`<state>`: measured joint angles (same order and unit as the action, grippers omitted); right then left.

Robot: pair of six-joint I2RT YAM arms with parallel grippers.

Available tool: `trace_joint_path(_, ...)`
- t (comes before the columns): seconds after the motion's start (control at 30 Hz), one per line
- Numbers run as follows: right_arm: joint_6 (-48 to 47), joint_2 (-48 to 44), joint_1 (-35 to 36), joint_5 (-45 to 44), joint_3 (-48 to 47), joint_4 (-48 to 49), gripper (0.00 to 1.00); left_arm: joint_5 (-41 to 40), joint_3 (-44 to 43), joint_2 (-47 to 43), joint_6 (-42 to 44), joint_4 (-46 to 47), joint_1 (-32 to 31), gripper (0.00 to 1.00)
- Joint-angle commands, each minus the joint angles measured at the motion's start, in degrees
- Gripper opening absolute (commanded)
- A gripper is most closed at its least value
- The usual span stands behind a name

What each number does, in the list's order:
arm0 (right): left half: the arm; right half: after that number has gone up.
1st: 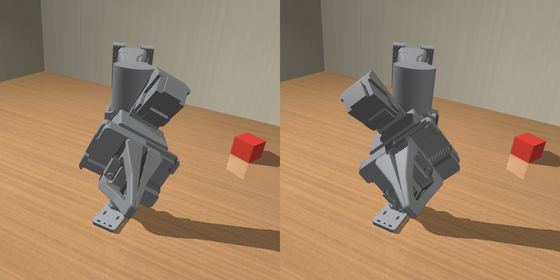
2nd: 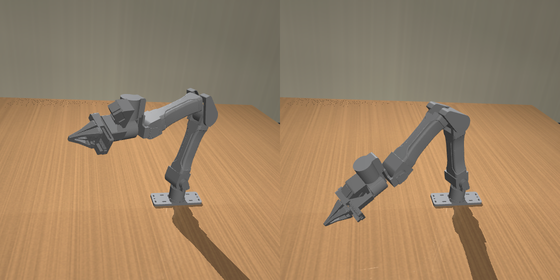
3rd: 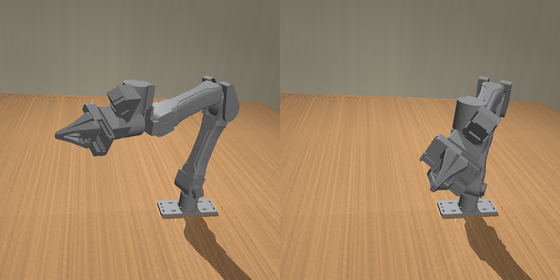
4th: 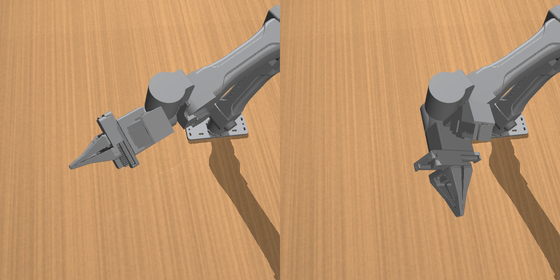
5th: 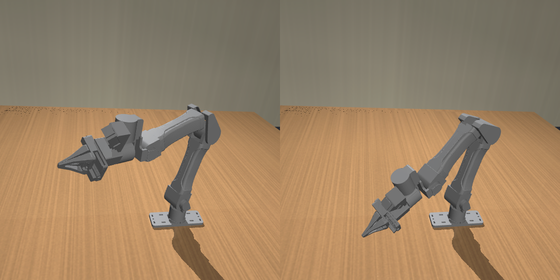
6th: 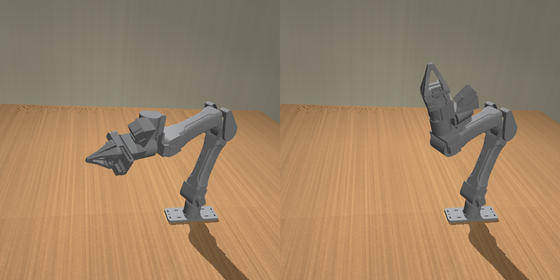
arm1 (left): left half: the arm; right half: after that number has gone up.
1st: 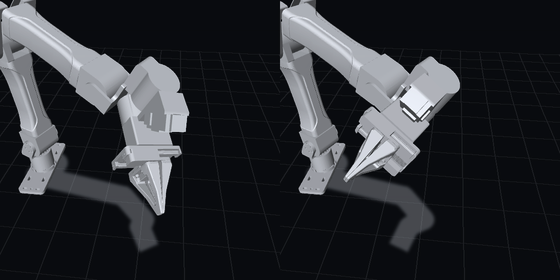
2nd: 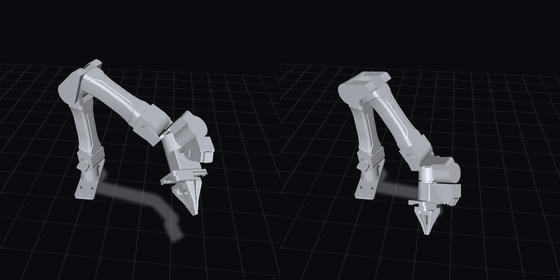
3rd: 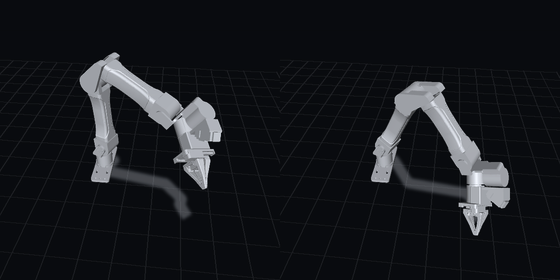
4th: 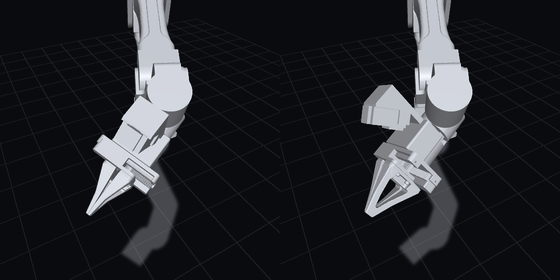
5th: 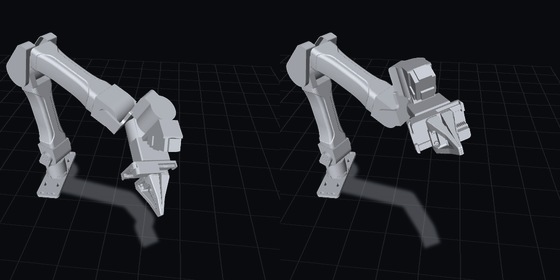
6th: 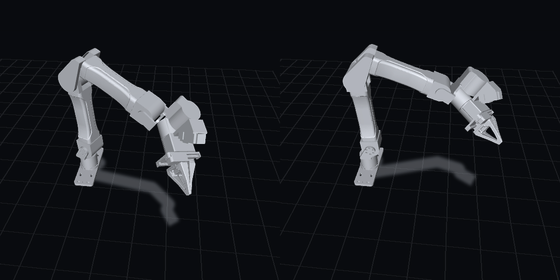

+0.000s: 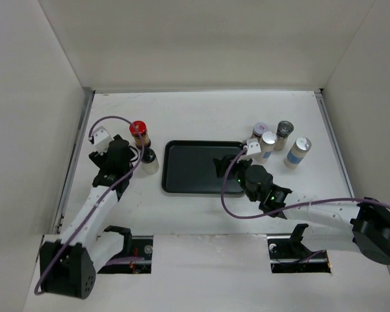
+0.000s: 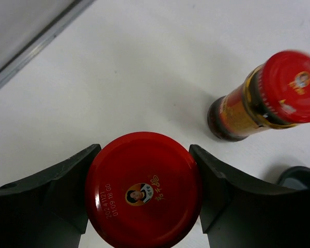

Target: Organize the condiment bottles

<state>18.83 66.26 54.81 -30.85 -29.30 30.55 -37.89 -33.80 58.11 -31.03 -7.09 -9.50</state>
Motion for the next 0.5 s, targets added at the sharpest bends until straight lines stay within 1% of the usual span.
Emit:
trace_joint_path(0.0,0.07,-0.25,-0.45,0.79,-1.55,2.86,0.68,-5.52,-6.18,-10.45,0.08,4.37,-1.61,0.35)
trace_joint_path(0.1,0.07,-1.48,-0.36,0.79,-1.20,3.38,0.68,-9.30,-11.18,-13.63,4.72,5.94,-5.47,0.35)
trace_joint_path(0.17,0.33,-2.01,-0.71,0.62,-0.67,3.56,0.68,-10.01,-15.57,-12.94,9.47,8.66,-8.63,0.35)
trace_joint_path(0.23,0.77,-2.62,-1.50,0.79,-0.50,3.38,0.67,-10.36,-18.83,-11.53,12.73,12.00,-13.20,0.35)
trace_joint_path(0.3,1.03,-3.68,-1.59,0.62,-0.15,3.29,0.67,-9.75,-20.86,-8.82,14.23,15.60,-18.12,0.35)
trace_joint_path(0.37,1.12,-4.73,-2.20,0.09,0.56,3.64,0.67,-8.00,-22.35,-4.08,14.33,18.42,-22.78,0.35)
trace_joint_path(0.47,2.08,-6.23,-3.70,-0.61,1.35,3.30,0.67,-4.66,-24.11,3.92,13.36,20.88,-27.62,0.35)
